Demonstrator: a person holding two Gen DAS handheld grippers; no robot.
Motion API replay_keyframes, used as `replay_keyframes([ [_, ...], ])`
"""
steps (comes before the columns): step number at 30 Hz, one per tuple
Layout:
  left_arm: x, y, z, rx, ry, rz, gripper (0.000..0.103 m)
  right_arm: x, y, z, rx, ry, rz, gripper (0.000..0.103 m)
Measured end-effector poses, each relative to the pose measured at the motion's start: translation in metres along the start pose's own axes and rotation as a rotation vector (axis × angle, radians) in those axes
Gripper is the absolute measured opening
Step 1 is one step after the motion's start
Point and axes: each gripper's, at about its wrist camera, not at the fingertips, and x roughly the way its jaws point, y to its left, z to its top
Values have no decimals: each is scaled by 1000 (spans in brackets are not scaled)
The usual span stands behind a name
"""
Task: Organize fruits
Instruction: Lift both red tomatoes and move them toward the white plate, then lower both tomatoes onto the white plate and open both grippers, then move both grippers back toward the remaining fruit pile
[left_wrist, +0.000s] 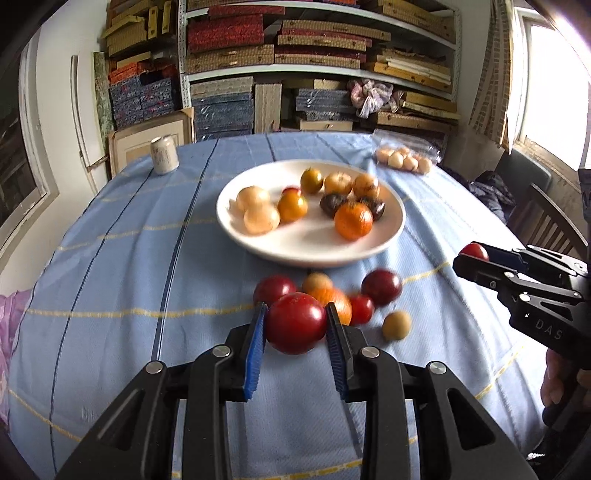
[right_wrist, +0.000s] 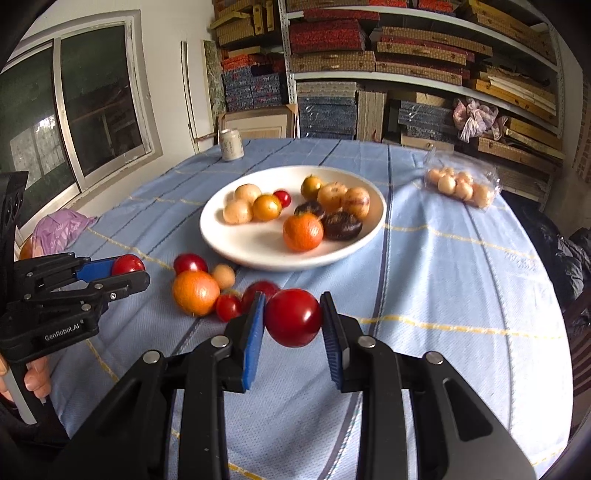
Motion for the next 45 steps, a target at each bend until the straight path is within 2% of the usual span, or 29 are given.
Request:
replay_keyframes([
  [5,2,-2,29,9,-25,-15,31,-4,-8,30,-4,-14,1,29],
  [9,19,-5,50,11,-14,-23,31,3,-17,60,20,-17,22,29],
  [14,49,-6,63,22,15,-12,31,35,-23,95,47,19,51,29],
  [17,73,-1,68,7,44,-10,31,70,-18,111,46,69,76,29],
  [25,109,10,68,0,88,-1,32,149,-1,116,49,198,117,29],
  [28,115,13,67,-4,97,1,32,162,3,117,52,213,123,33],
  [29,116,15,66,-7,96,3,32,163,3,117,53,210,118,39],
  [30,116,16,67,-11,94,4,32,163,2,117,55,205,112,41],
  [32,114,18,68,-17,90,1,33,161,1,117,56,197,108,41],
  [34,108,19,68,-21,74,11,41,154,-1,116,54,185,96,41],
  [36,99,21,69,-25,48,24,57,144,-4,113,49,168,88,41],
  [39,81,28,69,-56,2,45,75,123,-9,106,52,141,77,42],
  [45,46,45,54,-97,-27,46,82,75,-15,75,40,118,45,45],
])
